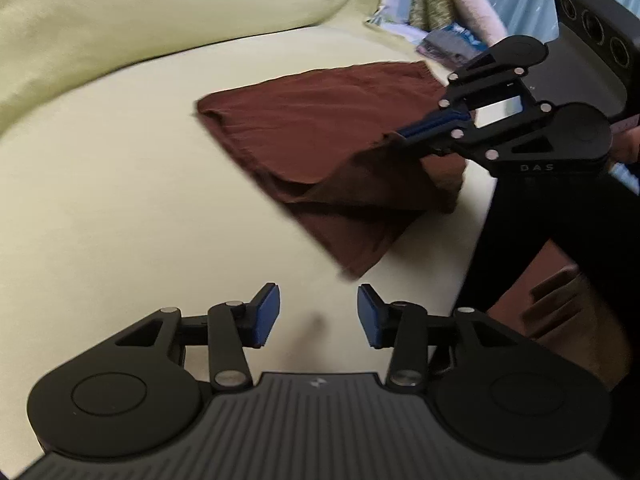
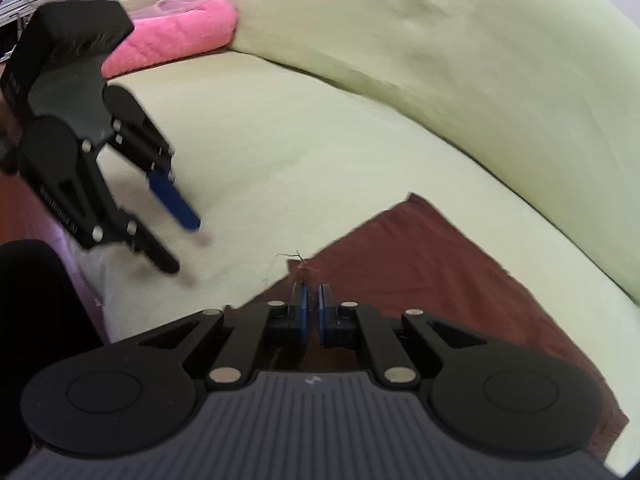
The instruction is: Fold clothes
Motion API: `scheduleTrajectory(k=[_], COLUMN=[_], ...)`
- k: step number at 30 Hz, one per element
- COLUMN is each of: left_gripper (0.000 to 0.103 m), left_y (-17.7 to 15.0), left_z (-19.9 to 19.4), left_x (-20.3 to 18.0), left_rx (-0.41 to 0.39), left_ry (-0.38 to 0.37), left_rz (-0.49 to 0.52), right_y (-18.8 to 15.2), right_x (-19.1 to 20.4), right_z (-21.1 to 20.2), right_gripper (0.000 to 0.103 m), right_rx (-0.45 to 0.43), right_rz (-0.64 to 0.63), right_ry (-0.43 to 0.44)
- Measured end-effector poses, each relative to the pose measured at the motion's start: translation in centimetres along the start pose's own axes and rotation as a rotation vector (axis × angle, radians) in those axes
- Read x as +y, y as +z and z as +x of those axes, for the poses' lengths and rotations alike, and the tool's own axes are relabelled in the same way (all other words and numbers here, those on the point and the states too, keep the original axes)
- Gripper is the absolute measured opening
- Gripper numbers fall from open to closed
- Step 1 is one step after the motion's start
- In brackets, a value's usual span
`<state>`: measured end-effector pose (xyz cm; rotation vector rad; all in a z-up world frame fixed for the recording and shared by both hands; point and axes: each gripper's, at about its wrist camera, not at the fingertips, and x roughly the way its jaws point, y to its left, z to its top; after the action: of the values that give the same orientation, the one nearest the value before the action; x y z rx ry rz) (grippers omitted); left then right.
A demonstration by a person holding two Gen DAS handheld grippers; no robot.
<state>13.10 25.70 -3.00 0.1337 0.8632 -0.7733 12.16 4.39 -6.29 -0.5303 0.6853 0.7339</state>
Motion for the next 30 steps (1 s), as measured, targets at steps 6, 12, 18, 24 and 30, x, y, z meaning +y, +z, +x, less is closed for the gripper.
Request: scheduleTrajectory(k=[6, 12, 18, 24, 30], left_gripper=[0.047, 0.004, 0.000, 0.000, 0.002], left_y=[1.3, 1.0, 0.2, -1.9, 0.7], left_z=[2.7, 6.3, 4.7, 4.0, 2.0], left_x=[-4.9, -7.0, -7.8, -7.9, -6.3], left_rx=[0.006, 0.137, 0.127, 0.213, 0.032], left_ry=[0.008, 0.049, 0.059, 0.069, 0.059], left_rz=[0.362, 0.554, 0.641, 0.659, 0.431], right_y=[0.2, 0.3, 0.4, 0.5, 0.7], right_x=[-3.2, -4.4, -4.0, -3.1, -5.2], right_z=[-1.3, -1.4, -1.0, -0.2, -1.4], right_gripper=[0.003, 0.003, 0.004, 0.004, 0.003], right_rx=[-0.017, -0.036, -0.050, -0.035, -0.054], right_rz=[0.106, 0.145, 0.144, 0.121, 0.153], right_ry=[-0.019, -0.005, 0.065, 0.142, 0.137])
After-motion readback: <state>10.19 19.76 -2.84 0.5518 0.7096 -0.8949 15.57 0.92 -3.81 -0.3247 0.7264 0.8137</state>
